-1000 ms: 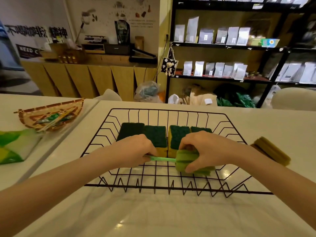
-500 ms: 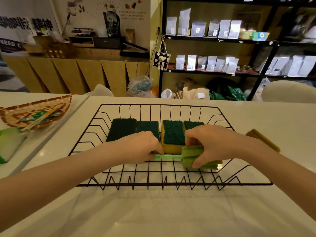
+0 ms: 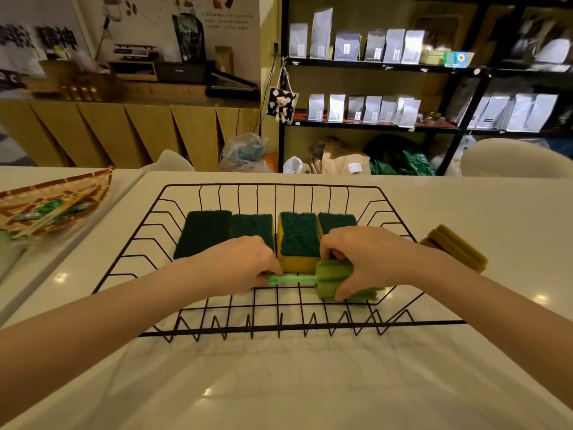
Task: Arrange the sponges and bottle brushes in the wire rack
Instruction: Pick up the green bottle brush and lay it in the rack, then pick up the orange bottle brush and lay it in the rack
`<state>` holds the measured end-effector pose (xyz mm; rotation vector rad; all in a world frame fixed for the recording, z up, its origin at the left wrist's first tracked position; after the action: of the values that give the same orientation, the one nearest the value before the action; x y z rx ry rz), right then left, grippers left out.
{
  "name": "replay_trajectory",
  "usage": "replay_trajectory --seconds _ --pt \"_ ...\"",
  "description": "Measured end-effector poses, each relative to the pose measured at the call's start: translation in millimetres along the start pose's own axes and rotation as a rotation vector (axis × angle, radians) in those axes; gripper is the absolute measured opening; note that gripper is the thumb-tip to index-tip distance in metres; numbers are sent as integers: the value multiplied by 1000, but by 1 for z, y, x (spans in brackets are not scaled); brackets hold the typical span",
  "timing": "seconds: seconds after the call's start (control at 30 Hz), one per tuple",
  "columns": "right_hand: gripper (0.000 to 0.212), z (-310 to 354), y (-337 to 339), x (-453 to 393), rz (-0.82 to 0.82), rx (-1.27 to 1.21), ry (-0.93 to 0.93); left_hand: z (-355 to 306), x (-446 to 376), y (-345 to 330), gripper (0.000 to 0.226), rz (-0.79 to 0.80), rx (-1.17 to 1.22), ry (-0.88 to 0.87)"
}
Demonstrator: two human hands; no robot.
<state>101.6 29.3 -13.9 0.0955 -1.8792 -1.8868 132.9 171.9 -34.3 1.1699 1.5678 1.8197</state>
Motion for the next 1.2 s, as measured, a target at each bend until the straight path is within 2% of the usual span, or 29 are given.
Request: replay_trajectory --seconds 0.17,0.27,0.53,0.77,0.93,1.03,1.2 --pt "60 -4 1 9 0 -130 25 -5 2 5 31 55 -18 9" --pt "56 -12 7 22 -33 -271 20 -18 2 20 25 14 -3 -28" --pt "47 -48 33 88 -448 -471 -78 -80 -21 78 33 -193 95 -213" --pt "48 -98 28 163 -638 -524 -279 -132 -72 103 37 -296 109 -352" --pt "48 -129 -5 196 -612 -568 -439 -164 -117 110 45 -295 101 -424" --pt "53 -142 -33 204 -543 -594 -529 -175 -146 105 56 -226 89 -429" --pt "46 -152 -69 203 -401 -560 -629 -182 -183 91 73 -82 23 -396"
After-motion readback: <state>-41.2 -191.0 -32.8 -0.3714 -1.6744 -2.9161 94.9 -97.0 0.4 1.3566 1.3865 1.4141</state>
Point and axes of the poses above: each hand's wrist, its own x-axis away from the middle knuckle, its own y-axis out of the back of the hand, z = x × y, the point moved 5 cm from there along -x, towards the middle knuckle, and after that the axes turned 6 degrees about z, right-handed, at the moved point
